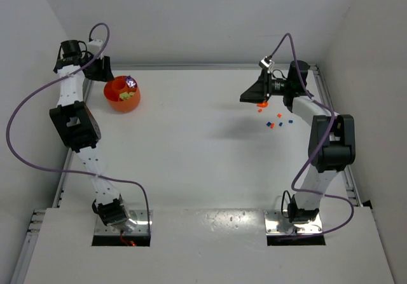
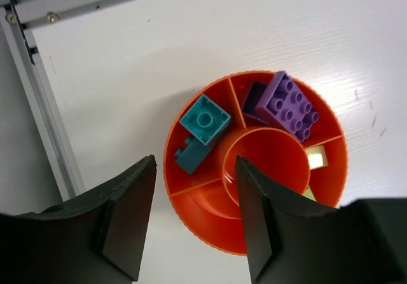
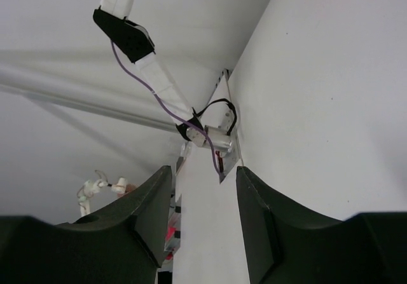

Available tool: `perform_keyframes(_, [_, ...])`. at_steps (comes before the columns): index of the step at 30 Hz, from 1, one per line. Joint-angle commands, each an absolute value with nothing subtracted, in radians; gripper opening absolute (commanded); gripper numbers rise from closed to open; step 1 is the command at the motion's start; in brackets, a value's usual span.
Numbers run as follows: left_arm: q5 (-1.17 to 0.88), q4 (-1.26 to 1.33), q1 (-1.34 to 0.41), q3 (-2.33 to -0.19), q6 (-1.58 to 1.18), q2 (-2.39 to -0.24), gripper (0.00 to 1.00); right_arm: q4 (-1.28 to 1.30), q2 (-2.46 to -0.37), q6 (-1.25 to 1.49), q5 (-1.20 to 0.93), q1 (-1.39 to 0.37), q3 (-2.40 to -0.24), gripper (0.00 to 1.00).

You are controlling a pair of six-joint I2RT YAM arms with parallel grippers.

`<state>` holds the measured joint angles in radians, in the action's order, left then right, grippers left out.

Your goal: Sort the legos into containers by color

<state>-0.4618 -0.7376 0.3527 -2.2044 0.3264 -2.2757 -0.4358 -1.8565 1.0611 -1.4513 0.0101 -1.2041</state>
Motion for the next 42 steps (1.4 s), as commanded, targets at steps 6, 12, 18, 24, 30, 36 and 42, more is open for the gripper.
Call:
perform_keyframes(6, [-0.647, -0.513, 0.367, -2.018, 0.238, -1.9, 0.76, 0.301, -1.758, 0.306, -1.159, 0.031, -1.321, 0.51])
perform_keyframes(12, [-0.628, -0.433, 0.275, -1.671, 0.25, -1.499, 1.0, 0.701, -1.668, -0.103, -0.67, -0.003, -1.322, 0.54])
perform_keyframes(18, [-0.535, -0.198, 0.228, -1.357, -0.102, -1.203, 1.0, 0.594, -1.494, -0.123, -0.433, -0.021, -1.161, 0.64])
perform_keyframes(24, [-0.69, -0.349, 0.206, -1.348, -0.083, -1.166, 1.0, 0.6, -1.583, -0.17, -0.296, -0.012, -1.322, 0.69])
perform_keyframes(30, [-0.667, -0.403, 0.196, -1.28, -0.074, -1.146, 1.0, 0.488, -1.813, -0.156, -0.089, -0.024, -1.466, 0.65])
perform_keyframes(36, [-0.629, -0.385, 0.187, -1.247, -0.087, -1.121, 1.0, 0.586, -2.112, -0.063, -0.066, -0.005, -1.779, 0.69])
perform_keyframes(42, [-0.62, -0.362, 0.178, -1.212, -0.098, -1.112, 1.0, 0.476, -2.212, -0.003, -0.077, -0.005, -1.836, 0.77])
